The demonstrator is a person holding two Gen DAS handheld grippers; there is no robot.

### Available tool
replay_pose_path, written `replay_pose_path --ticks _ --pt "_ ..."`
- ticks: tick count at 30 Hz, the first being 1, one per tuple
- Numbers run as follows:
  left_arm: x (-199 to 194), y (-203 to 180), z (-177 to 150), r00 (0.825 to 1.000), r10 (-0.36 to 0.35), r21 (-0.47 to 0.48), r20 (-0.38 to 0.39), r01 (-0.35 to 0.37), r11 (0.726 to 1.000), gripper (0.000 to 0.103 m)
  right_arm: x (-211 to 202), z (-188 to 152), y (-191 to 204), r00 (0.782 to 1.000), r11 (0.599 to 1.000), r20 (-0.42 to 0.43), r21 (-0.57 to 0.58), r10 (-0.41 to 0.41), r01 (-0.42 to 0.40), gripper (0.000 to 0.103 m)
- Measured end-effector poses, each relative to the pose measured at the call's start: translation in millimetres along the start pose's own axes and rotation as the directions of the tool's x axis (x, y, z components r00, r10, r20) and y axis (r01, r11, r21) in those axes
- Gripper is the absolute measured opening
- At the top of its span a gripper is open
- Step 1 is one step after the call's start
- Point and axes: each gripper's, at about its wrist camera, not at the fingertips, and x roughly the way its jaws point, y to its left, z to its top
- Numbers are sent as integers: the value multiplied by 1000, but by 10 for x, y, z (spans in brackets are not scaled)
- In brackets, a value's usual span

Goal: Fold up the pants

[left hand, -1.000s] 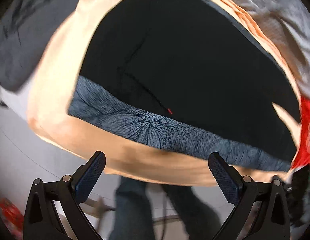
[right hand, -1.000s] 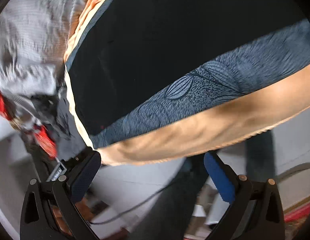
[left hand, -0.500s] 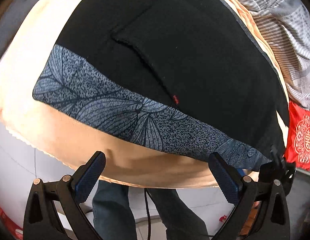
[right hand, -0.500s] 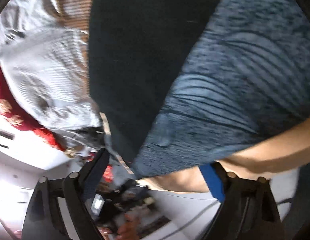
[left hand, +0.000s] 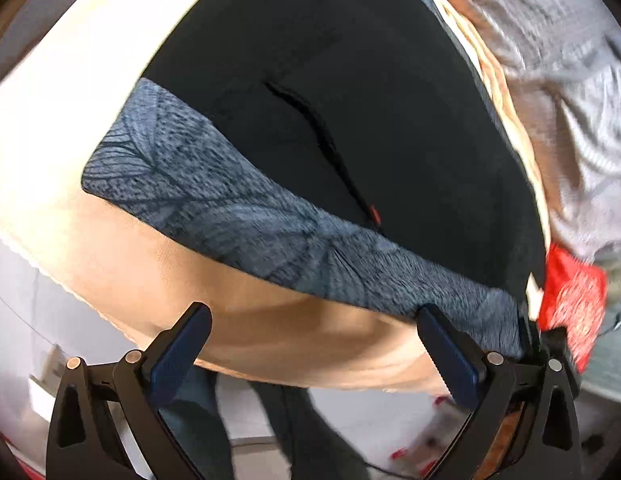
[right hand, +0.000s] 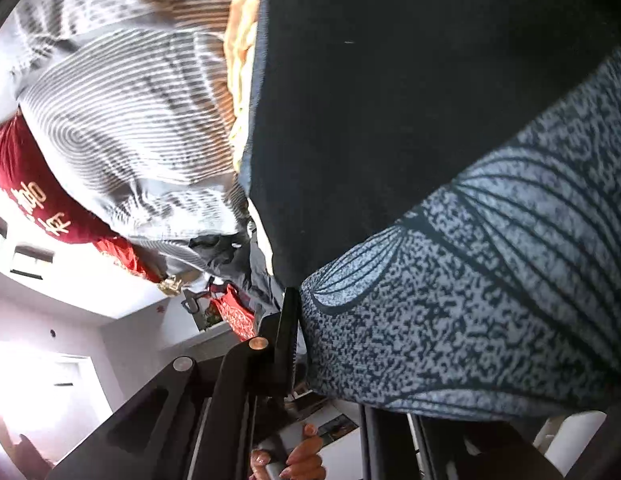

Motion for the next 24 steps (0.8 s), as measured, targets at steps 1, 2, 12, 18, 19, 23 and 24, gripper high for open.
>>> replay_pose_path --ticks 1,2,12,18,19,23,24 --pt "-10 30 34 1000 -21 -27 8 21 999 103 31 1 75 1000 1000 -6 -5 1 -1 10" --pt "-12 38 62 999 -32 -45 12 33 998 103 15 7 96 1000 1000 -12 -14 -3 3 10" --pt "-11 223 345 984 -172 -230 43 177 957 51 255 24 348 997 997 -49 -40 -67 65 10" --pt "-316 125 427 991 -113 -119 65 121 986 20 178 66 335 987 986 -40 -63 -158 155 10" --pt "-365 67 430 992 -104 -85 71 109 990 20 172 71 397 983 981 -35 -78 -179 176 10" --pt "-676 -300 534 990 -87 74 107 79 994 20 155 139 719 975 965 -6 -149 -221 217 10" --pt "-753 -376 575 989 -92 106 119 79 991 20 157 188 861 974 958 7 -177 -227 225 10"
